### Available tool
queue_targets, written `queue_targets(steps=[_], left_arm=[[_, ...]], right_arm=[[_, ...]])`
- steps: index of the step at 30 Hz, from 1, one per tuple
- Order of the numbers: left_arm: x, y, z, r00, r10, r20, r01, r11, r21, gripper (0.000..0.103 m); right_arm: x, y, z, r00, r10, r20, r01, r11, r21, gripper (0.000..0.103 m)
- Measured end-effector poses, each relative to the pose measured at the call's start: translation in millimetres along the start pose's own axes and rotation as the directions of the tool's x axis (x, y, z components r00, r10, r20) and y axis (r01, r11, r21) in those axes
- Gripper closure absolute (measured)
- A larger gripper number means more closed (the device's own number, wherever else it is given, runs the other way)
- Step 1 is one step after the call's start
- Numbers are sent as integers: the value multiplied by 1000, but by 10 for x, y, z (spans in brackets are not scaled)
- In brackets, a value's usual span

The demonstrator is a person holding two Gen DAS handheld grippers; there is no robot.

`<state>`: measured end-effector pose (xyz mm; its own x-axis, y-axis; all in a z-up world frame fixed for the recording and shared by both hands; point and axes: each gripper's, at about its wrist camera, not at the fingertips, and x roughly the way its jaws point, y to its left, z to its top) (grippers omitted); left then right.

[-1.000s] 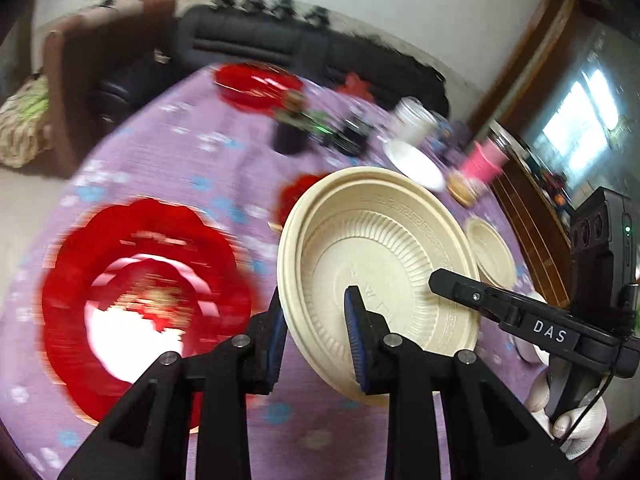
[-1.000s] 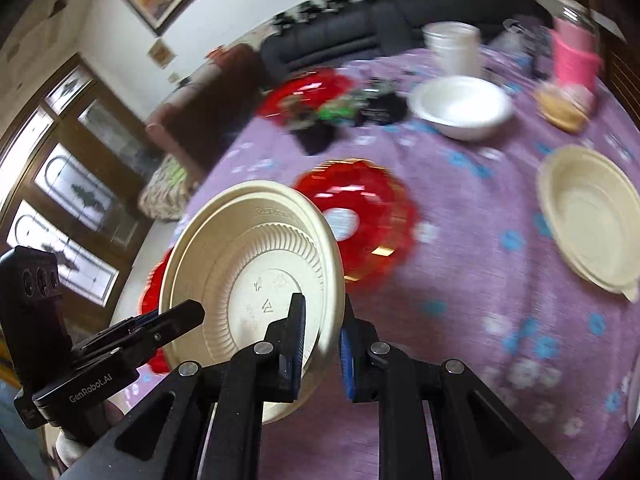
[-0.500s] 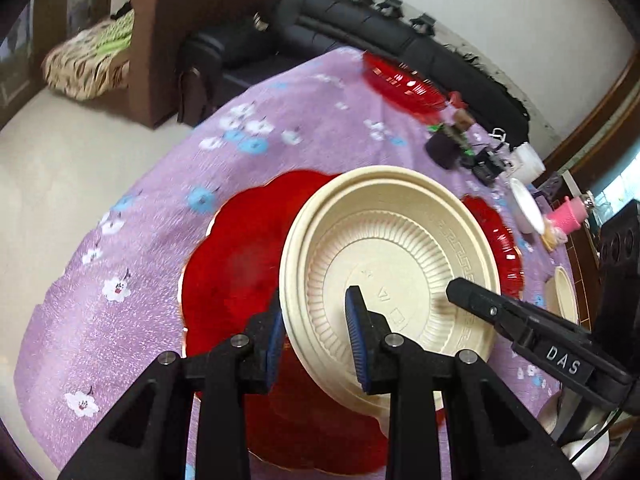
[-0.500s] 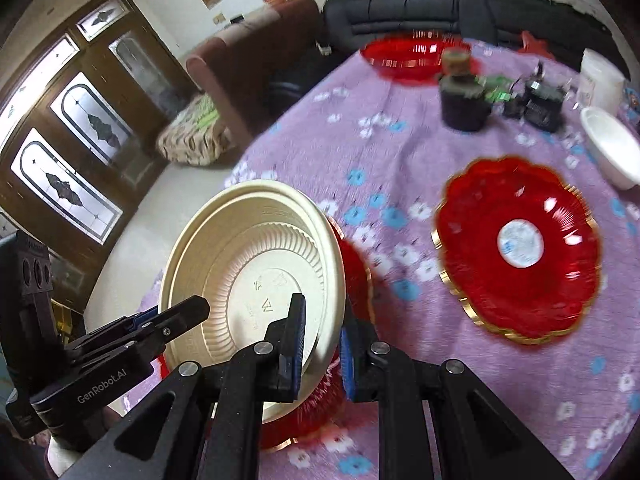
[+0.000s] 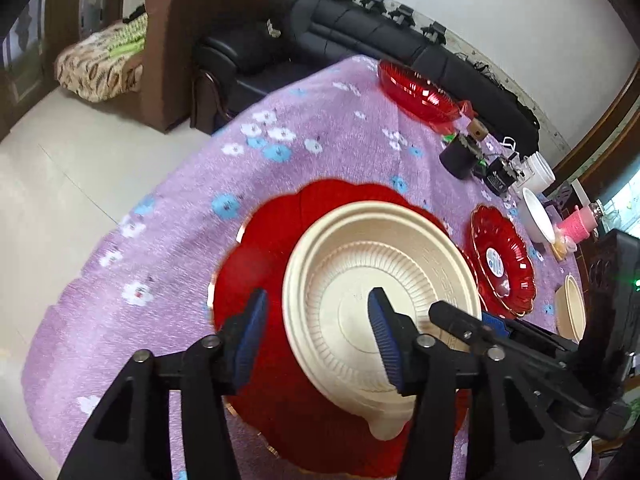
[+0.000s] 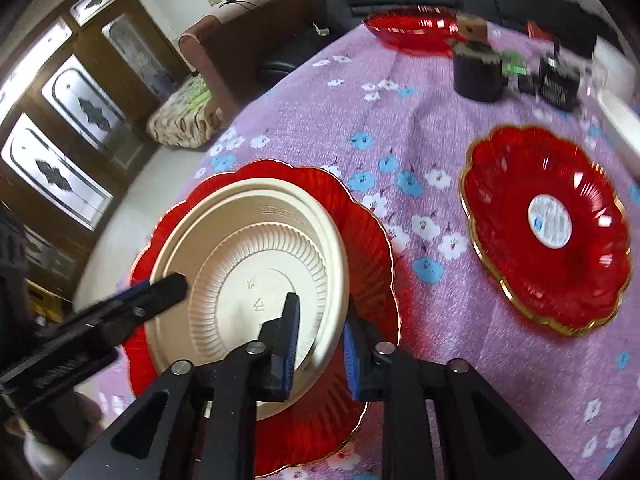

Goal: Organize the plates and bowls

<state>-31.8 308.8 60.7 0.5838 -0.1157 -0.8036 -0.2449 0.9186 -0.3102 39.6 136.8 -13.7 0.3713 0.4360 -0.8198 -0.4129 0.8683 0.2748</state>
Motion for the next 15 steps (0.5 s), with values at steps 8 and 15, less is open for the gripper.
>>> queue_targets(steps=[8, 15], left_arm=[[-460, -31, -48, 993, 9, 122, -8, 1000, -10, 36], [-544, -297, -106, 989, -36, 143, 33, 999, 23, 35]], right_arm=[[-214, -66, -62, 998, 35, 49, -36, 999, 16, 65], [-171, -25, -82, 996, 83, 40, -83, 996, 12, 60]])
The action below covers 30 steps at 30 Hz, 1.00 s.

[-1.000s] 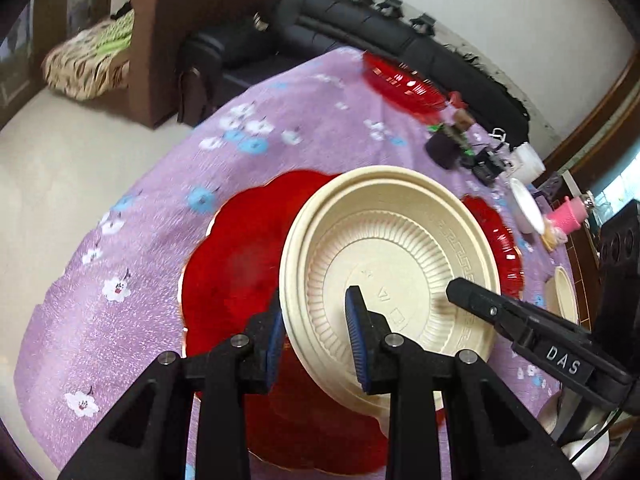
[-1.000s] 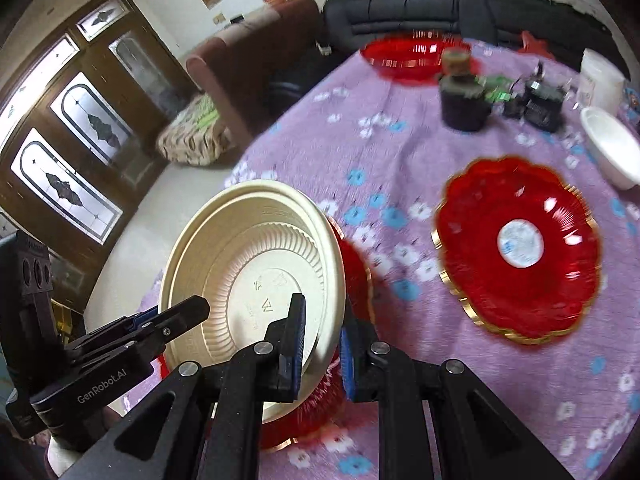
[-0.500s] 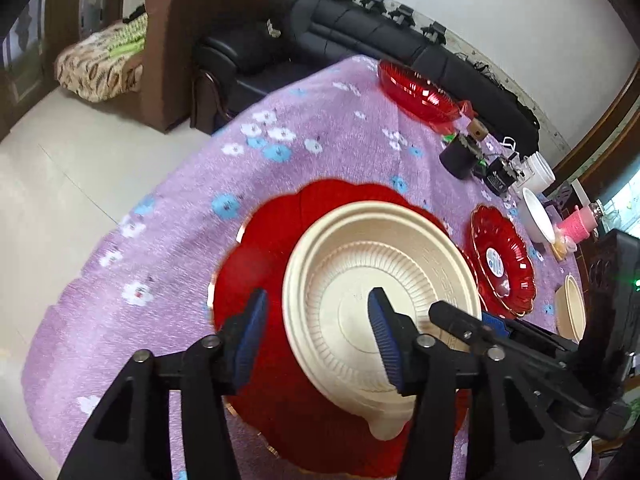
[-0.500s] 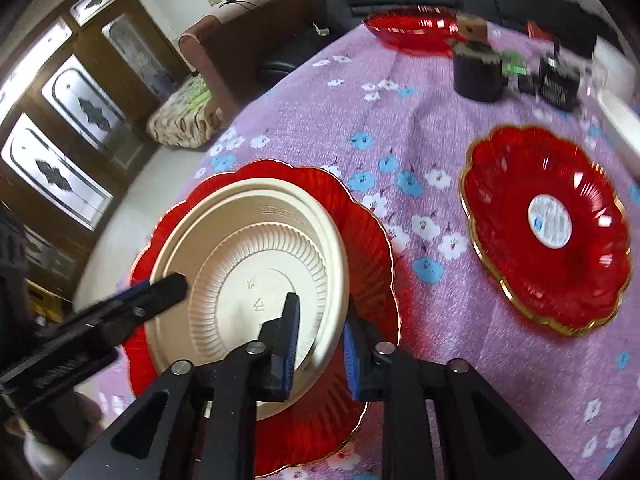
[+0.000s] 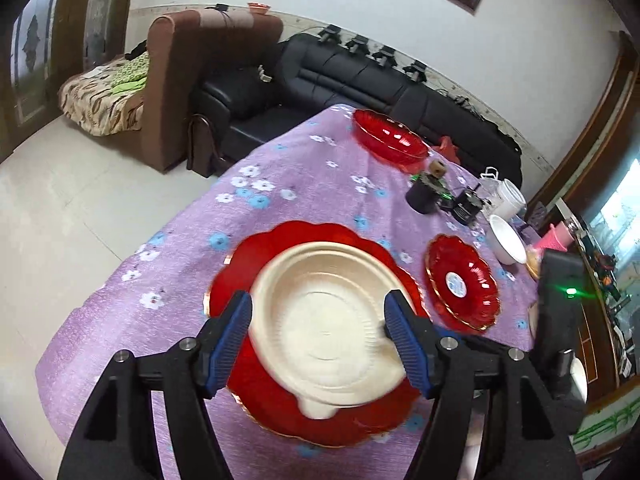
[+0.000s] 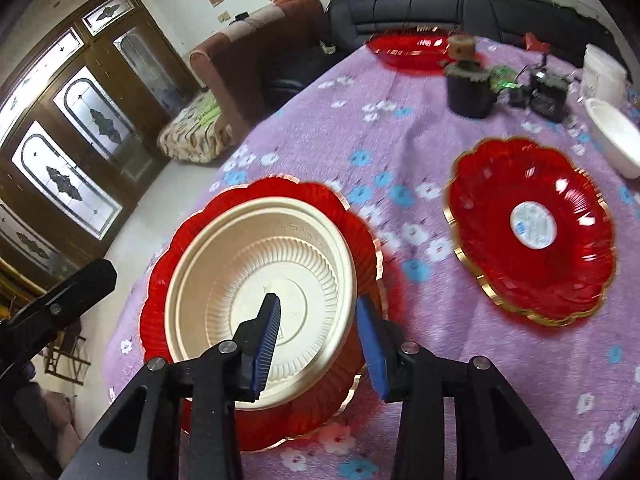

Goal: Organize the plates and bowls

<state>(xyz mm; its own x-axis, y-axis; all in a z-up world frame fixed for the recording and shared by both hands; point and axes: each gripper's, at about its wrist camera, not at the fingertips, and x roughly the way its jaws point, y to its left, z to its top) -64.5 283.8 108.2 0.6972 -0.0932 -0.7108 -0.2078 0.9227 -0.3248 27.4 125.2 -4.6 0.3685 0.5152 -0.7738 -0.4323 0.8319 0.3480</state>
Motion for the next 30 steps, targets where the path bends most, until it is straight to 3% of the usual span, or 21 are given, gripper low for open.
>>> queue_targets(steps=[2, 8, 13, 16, 19, 24, 30], left_arm=[[-4, -70, -26, 1000, -6, -13, 6, 1000, 11, 35], [-62, -256, -80, 1000, 4, -14, -3, 996, 86, 33], [37, -429, -109, 999, -21, -30, 24, 994, 102, 28], [198, -611, -127, 997, -41, -66, 49, 991, 123, 28], [360, -808, -88, 991, -74, -114, 89, 987, 135, 28], [665, -1188, 130, 978, -111, -177, 139, 978, 158, 28], [1336, -1590, 421, 964, -70, -256, 122, 974, 192, 30]], right_arm=[[21, 25, -7, 1000, 7, -16, -7, 1000, -8, 60], [-499, -333, 84, 992, 16, 128, -25, 998, 64, 60], [-977, -1107, 55, 964, -110, 241, 49, 968, 245, 54], [-1032, -1669, -68, 956, -182, 231, 85, 924, 374, 54], [-985, -1975, -164, 956, -206, 209, 99, 897, 431, 54], [-841, -2261, -187, 966, -172, 194, 60, 875, 480, 54], [-674, -2377, -32, 967, -128, 220, 10, 883, 469, 54]])
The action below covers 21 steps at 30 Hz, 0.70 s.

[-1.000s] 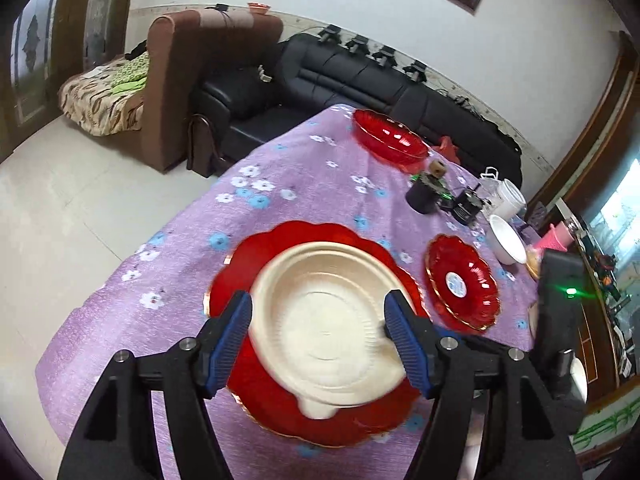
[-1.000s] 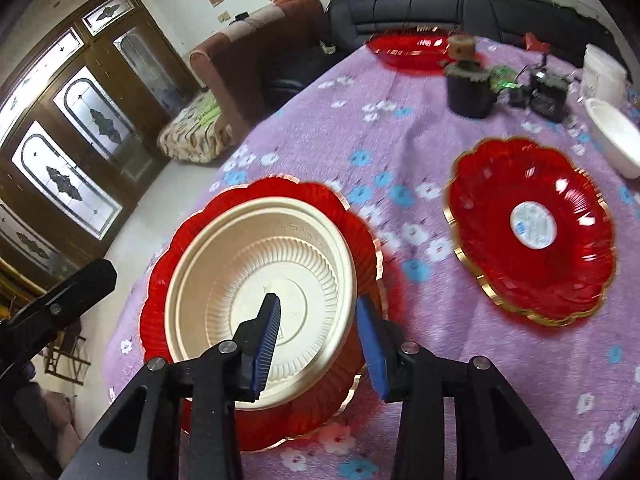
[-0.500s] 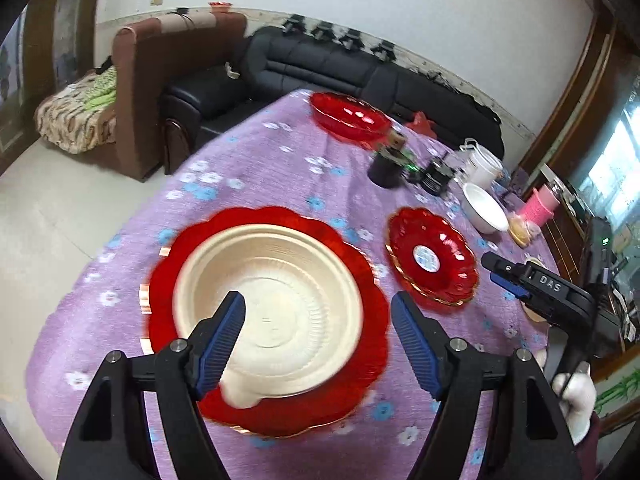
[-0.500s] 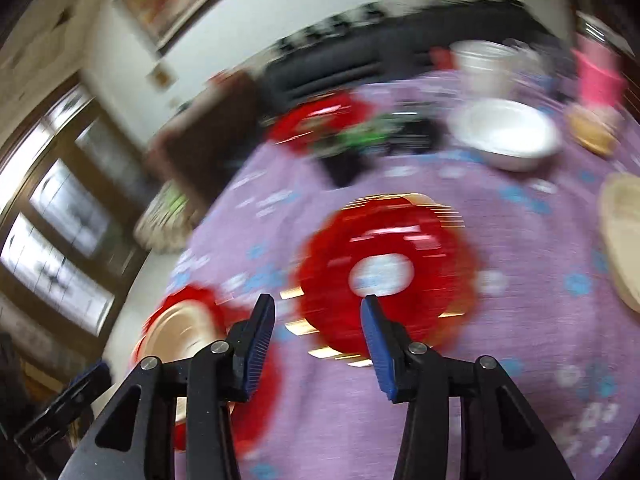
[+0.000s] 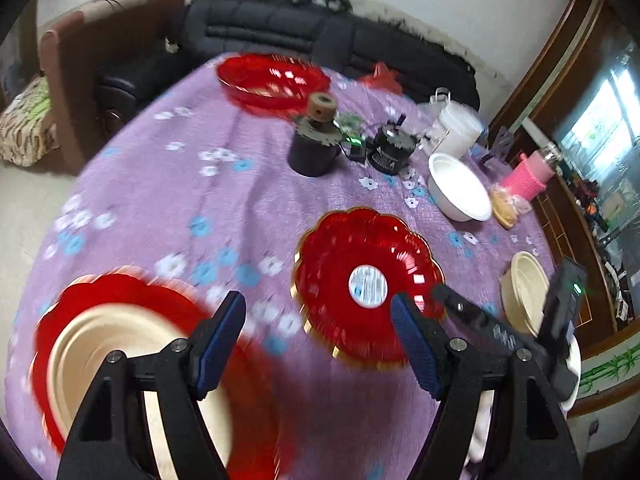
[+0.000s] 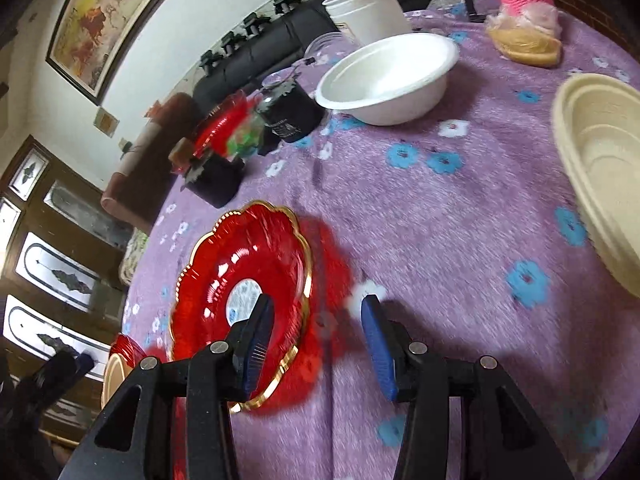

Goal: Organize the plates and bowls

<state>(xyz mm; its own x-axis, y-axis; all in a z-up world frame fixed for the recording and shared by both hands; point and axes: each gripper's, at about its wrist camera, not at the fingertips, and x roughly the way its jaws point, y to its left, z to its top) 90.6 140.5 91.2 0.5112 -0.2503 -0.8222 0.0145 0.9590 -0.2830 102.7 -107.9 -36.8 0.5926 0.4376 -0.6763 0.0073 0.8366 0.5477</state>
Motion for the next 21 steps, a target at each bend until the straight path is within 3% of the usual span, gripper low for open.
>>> queue_targets(steps=[3, 9, 13, 15, 16, 18, 21], left_arm=[[342, -57, 189, 998, 16, -63, -17, 1000, -8, 36], [907, -137, 377, 977, 152, -151, -148, 988, 34, 41], [1096, -132, 313, 964, 152, -217, -146, 988, 44, 42], [1127, -180, 273, 962, 164, -217, -153, 986, 65, 50], [1125, -205, 262, 962, 171, -212, -158, 985, 75, 59], [1106, -237, 232, 962, 183, -204, -169, 982, 83, 64], [1052, -228, 167, 965, 179, -194, -167, 983, 75, 74]], right_arm=[[78, 29, -1, 1000, 10, 6, -10, 999, -42, 53], [73, 30, -23, 1000, 23, 8, -22, 997, -70, 54], [63, 5, -20, 999, 43, 11, -43, 997, -65, 53], [77, 29, -27, 999, 48, 12, -47, 996, -79, 54], [87, 45, -34, 999, 54, 7, -53, 995, -85, 59], [140, 72, -56, 998, 62, -16, -63, 994, -85, 70], [100, 57, -47, 1000, 28, 8, -27, 995, -91, 78]])
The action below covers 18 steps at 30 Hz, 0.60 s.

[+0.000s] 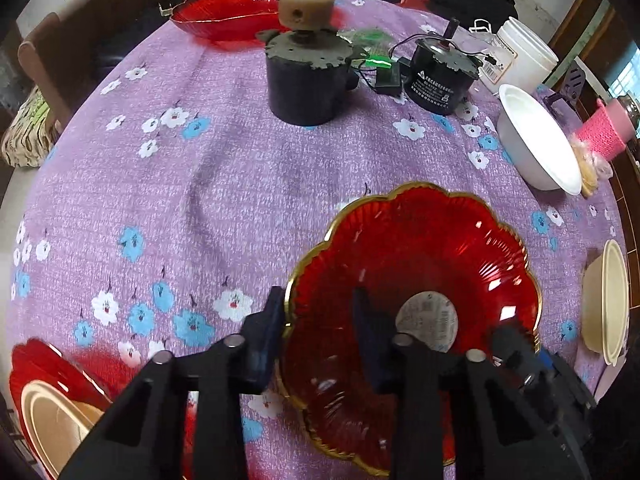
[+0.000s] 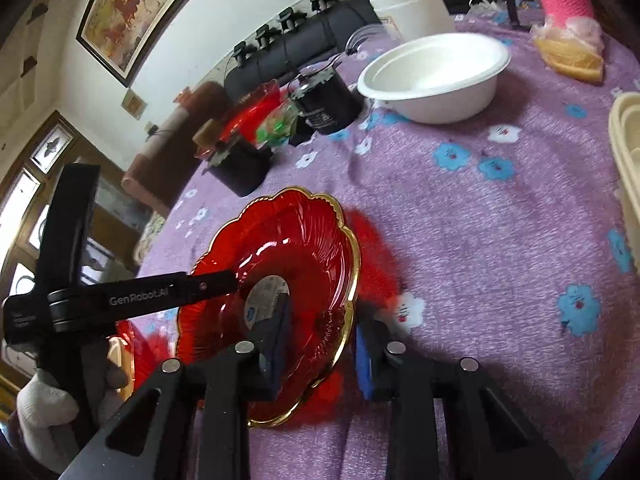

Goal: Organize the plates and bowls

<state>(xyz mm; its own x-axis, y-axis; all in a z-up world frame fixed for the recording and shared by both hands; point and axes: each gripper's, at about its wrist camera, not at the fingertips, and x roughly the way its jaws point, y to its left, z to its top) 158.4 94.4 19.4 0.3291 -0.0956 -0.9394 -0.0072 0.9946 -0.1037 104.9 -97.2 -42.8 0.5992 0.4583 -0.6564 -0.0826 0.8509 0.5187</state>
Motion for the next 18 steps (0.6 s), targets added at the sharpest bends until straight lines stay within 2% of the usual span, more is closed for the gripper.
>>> queue_targets(steps=[2, 6, 9, 12, 18], left_arm=[[-54, 5, -67, 1000, -14, 4, 14, 1000, -8, 75], [-309, 2, -249, 998, -26, 54, 26, 1000, -5, 75], [-586, 119, -391, 993, -57, 104, 62, 997, -39, 75], [-824, 307, -521, 986, -84, 146, 96, 993, -74, 75], [-1357, 828, -795, 967, -57, 249, 91, 988, -126, 75]], right_arm=[[-57, -32, 25, 1000, 12, 15, -12, 1000, 15, 83], [-235, 85, 42, 998, 20, 68, -19, 999, -26, 83], [-383, 240, 11, 994, 41, 97, -34, 997, -66, 83], [-485, 428, -53, 991, 70, 111, -58, 993, -101, 83], [-536, 985, -268, 989, 126, 74, -110, 975, -193, 83]])
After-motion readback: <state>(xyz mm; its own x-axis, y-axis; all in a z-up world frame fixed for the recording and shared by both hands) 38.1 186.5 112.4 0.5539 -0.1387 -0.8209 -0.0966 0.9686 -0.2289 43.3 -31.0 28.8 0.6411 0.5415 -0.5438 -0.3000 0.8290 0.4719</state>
